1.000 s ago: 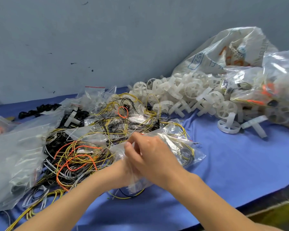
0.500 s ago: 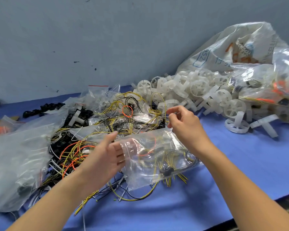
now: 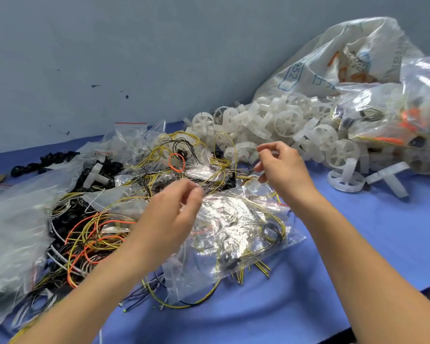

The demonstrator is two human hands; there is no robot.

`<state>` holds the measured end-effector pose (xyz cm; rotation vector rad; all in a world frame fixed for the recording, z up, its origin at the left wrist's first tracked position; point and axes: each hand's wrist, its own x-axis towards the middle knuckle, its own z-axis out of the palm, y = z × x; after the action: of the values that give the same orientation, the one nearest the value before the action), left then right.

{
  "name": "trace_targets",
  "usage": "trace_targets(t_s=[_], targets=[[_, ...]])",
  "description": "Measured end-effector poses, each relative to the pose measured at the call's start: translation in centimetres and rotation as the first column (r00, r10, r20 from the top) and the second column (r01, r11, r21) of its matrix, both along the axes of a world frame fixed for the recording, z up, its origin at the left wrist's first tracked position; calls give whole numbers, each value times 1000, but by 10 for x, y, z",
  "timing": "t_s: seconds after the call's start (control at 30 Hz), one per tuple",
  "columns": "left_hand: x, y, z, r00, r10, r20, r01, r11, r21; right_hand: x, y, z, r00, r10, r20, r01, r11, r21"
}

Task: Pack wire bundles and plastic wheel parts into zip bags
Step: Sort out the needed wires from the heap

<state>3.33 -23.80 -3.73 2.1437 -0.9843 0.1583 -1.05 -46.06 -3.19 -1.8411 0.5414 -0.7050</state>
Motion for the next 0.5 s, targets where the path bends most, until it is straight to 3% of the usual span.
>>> trace_targets(t_s=[0.23, 0.4, 0.5], targets=[[-4, -88, -22, 939, -334, 77, 303, 913, 273, 2, -10, -5, 997, 15, -70, -15, 1000, 8], [-4, -111, -53, 858, -451, 246, 256, 791, 556, 4, -13, -16, 951, 3, -309, -70, 976, -208], [3, -113, -54, 870, -455, 188, 357, 846, 395, 9, -17, -22, 918, -10, -396, -102, 960, -261]])
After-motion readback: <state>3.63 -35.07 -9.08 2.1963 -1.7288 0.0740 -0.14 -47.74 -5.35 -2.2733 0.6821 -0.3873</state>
